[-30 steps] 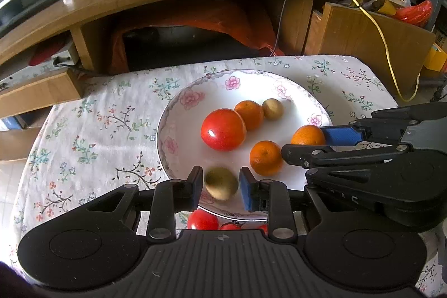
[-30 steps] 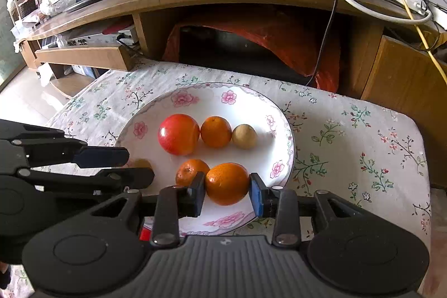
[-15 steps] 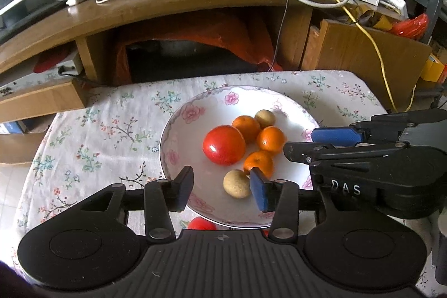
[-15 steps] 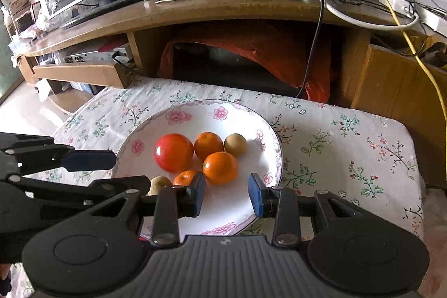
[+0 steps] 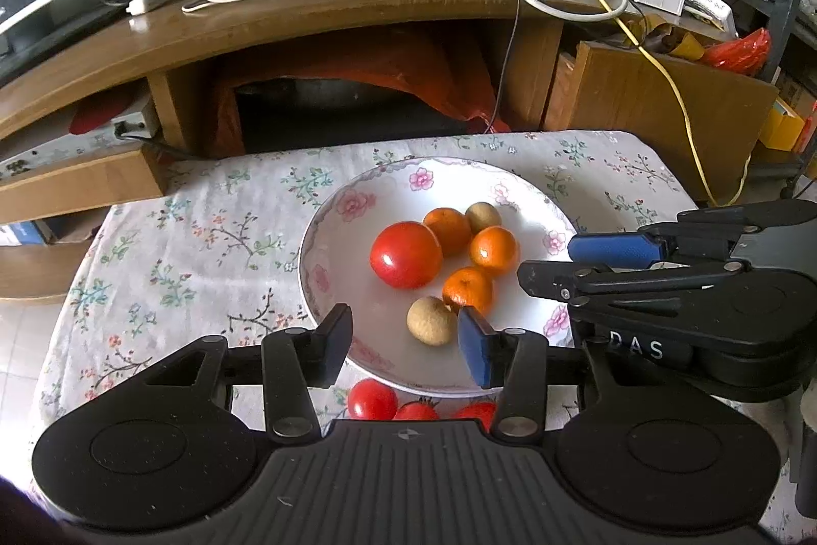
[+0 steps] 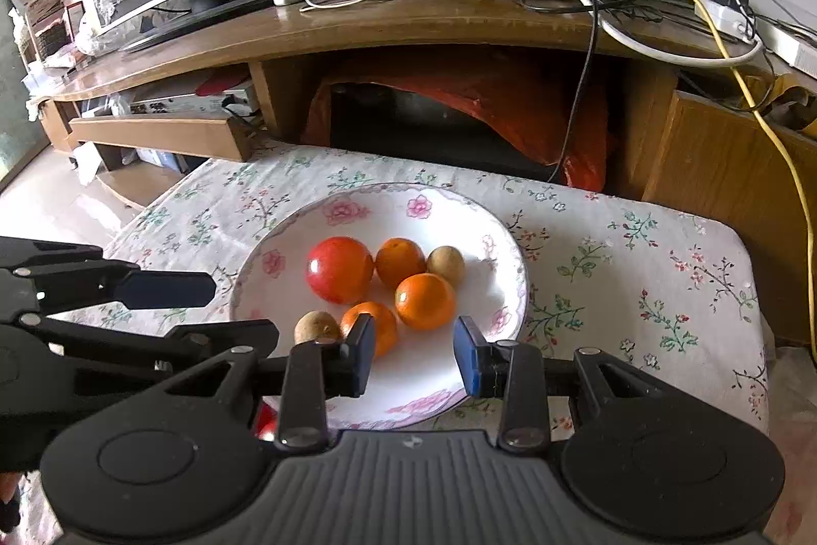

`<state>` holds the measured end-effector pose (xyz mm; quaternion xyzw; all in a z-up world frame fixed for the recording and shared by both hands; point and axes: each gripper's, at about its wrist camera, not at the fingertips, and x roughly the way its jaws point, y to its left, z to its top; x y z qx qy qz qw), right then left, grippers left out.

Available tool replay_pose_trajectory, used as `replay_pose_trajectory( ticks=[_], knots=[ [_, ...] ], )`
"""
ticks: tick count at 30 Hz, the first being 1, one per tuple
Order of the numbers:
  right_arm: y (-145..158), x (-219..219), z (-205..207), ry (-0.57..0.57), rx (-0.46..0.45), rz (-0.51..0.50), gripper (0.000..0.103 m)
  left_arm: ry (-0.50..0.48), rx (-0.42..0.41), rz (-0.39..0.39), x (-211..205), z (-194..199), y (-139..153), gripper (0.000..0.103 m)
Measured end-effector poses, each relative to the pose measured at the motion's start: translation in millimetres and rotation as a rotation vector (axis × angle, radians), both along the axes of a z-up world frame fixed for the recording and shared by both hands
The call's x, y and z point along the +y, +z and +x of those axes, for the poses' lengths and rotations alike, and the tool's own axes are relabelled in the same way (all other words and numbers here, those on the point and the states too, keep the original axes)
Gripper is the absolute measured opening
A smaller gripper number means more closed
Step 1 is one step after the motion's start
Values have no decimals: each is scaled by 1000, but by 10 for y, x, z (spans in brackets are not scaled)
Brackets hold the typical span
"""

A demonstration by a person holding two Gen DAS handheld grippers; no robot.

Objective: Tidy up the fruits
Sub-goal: 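Move both grippers back toward the remaining tomatoes and tan fruit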

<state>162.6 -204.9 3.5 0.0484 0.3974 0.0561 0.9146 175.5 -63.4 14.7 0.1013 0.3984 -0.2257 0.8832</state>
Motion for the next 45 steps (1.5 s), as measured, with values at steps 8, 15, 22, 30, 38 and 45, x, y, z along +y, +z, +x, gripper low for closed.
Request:
replay_pose_trajectory(
  ticks=[8, 15, 22, 30, 38, 45],
  knots=[
    [21, 116, -152, 36, 7, -3, 36, -1, 19, -11, 120, -109, 19, 54],
    [19, 216, -307, 70, 20, -9, 36, -11, 33, -12, 208, -278, 15, 54],
    [-49, 354, -423, 122, 46, -15, 36, -10, 59, -6, 319, -428, -51, 53],
    [-157, 437, -457, 177, 69, -18, 36, -47, 84, 15, 372, -564, -131, 56],
    [-303, 495, -349, 231, 95, -3, 37, -71, 106, 25, 417, -584, -197, 60],
    [-402, 542, -207, 235, 100, -5, 40, -84, 122, 19, 463, -580, -221, 62]
  ],
)
